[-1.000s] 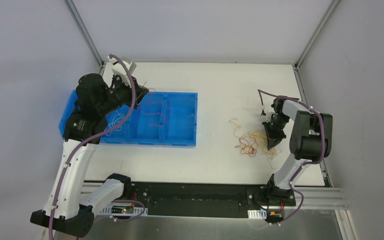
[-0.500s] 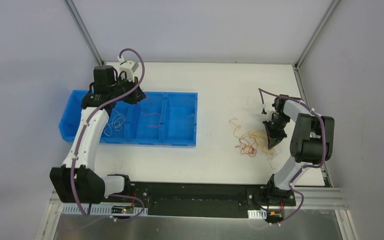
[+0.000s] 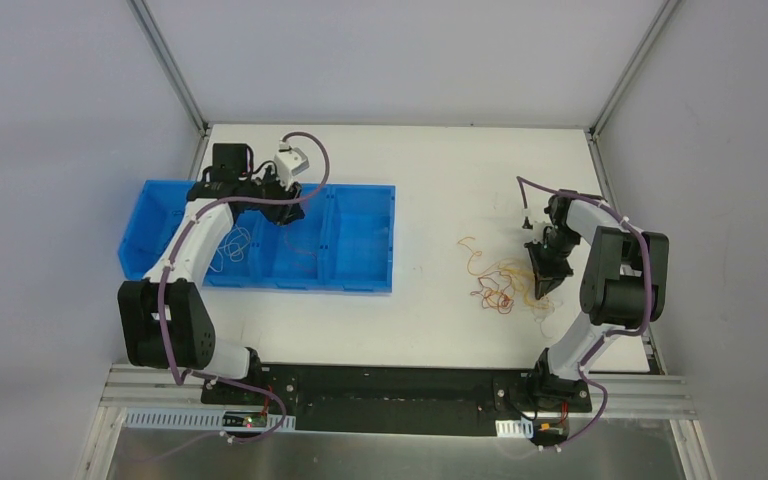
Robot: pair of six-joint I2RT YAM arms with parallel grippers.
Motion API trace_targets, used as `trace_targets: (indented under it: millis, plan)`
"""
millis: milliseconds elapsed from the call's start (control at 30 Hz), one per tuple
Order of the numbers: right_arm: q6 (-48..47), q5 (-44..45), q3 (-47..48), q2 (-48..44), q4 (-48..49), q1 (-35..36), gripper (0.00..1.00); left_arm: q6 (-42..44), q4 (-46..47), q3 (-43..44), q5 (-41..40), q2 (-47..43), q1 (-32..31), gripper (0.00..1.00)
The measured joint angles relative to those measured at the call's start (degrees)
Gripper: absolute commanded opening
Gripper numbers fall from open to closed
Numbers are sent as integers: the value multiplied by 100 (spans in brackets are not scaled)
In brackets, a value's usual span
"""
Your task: Untangle the cables
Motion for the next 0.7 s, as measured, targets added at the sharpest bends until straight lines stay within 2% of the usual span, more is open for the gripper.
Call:
trace_targets:
  millis: [300,467,567,700]
  plan:
    - [-7,-262,4,-22,-153,0,0,249,-2,-59,-46,-476,0,74]
    - [-173,-608,48,-313,-442,-7,0,-177,-20,9,87,-881,-173,78]
    - [-356,-960,109,-632,-697,-37,0,-509,-26,219,35,-852,-892,86]
    - [-509,-1471,243,-846,-1060,-131,0,-1294,105,684,-9,-348,-2446,83]
